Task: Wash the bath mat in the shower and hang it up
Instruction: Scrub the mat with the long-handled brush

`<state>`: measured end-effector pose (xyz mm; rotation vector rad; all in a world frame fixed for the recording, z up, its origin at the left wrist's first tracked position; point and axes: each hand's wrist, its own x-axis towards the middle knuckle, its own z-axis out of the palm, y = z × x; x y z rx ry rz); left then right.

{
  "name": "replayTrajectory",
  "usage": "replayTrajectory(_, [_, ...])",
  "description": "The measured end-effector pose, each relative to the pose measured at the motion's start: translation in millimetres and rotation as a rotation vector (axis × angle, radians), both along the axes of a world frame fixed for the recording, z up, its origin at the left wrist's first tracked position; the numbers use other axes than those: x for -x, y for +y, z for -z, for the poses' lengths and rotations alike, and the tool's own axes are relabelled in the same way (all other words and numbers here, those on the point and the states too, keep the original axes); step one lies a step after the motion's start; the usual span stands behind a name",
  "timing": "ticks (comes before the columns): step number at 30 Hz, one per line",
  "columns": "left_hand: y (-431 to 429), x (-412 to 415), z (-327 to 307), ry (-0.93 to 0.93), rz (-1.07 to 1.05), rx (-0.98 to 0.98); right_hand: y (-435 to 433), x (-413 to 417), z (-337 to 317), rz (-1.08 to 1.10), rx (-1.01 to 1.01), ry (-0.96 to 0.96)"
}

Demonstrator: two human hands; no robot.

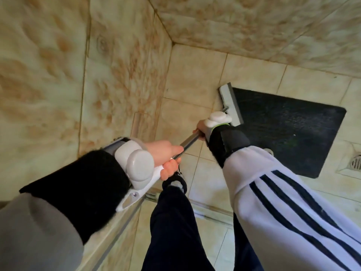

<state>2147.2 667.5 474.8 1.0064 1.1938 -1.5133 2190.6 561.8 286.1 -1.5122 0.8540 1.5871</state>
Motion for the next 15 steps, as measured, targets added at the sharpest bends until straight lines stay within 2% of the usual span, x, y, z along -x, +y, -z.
replayTrajectory(3, [4.3,8.2,-22.1,-0.004,0.022,-0.059,17.6,17.7,-10.3,0.135,-0.036,0.064])
replayTrajectory(7, [-7.8,25.0,-35.6,-0.040,0.147,-0.057,-1.7,45.8,-20.6,0.202,-0.051,0.032])
replayTrajectory(10, [-41.2,33.0,-23.0,0.004,0.154,0.015,-58.3,61.6,-13.1,0.372,0.095,0.001])
replayTrajectory(15, [-109.7,40.7,7.8,-0.029,0.194,0.142,-145.0,66.6,-1.0,0.362,0.282,0.039])
